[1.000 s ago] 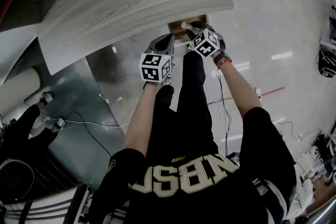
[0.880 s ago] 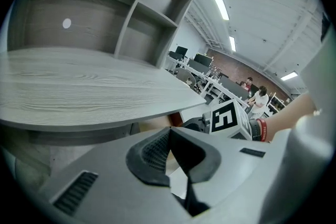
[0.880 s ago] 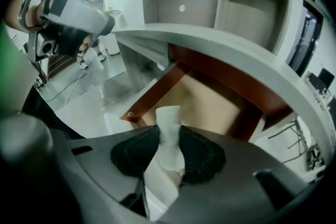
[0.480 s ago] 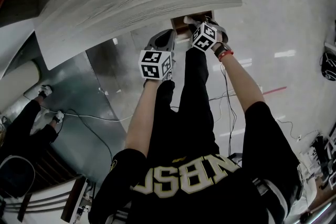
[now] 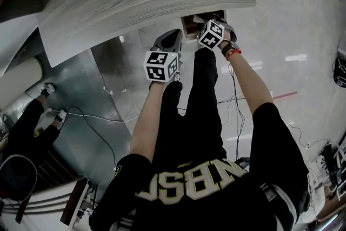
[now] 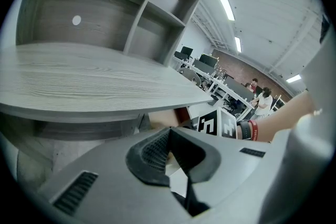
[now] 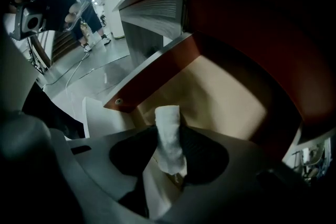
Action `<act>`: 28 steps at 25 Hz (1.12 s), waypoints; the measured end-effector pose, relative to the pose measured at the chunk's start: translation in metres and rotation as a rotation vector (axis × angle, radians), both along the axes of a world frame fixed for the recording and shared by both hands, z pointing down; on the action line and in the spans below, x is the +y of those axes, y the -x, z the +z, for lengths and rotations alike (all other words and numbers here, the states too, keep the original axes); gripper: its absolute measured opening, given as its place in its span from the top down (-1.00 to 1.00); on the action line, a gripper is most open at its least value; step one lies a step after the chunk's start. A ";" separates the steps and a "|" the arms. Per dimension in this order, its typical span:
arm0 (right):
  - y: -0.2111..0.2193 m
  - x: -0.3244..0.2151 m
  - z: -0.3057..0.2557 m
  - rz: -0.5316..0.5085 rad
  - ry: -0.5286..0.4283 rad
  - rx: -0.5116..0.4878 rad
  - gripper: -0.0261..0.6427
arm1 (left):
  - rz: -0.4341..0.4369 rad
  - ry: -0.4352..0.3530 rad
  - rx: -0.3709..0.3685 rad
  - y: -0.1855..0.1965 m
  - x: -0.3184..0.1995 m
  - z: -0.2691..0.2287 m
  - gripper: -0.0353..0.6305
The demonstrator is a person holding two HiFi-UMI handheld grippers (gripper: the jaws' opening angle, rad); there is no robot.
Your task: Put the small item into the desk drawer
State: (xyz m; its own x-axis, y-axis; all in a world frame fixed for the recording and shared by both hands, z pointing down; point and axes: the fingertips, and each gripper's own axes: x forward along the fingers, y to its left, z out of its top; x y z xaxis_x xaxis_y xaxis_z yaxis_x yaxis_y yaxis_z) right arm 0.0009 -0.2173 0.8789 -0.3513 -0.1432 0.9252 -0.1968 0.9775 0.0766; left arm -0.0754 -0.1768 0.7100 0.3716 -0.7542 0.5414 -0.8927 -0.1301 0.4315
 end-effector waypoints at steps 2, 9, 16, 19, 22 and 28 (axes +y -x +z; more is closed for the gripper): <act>0.001 0.001 0.002 0.005 0.010 0.003 0.44 | -0.005 -0.001 -0.001 0.003 0.001 -0.001 0.85; -0.001 0.004 -0.019 0.070 0.030 -0.036 0.44 | -0.012 -0.009 -0.009 0.013 0.002 -0.010 0.85; -0.022 0.001 -0.072 0.207 0.021 -0.077 0.44 | 0.011 -0.029 -0.029 0.009 -0.006 -0.040 0.85; -0.032 0.002 -0.101 0.269 0.007 -0.104 0.44 | 0.032 -0.047 -0.039 0.008 -0.008 -0.058 0.85; -0.040 0.012 -0.130 0.339 0.004 -0.141 0.44 | 0.050 -0.070 -0.048 0.008 -0.004 -0.078 0.85; -0.059 0.018 -0.191 0.525 -0.057 -0.280 0.48 | 0.110 -0.144 -0.042 -0.006 -0.005 -0.118 0.85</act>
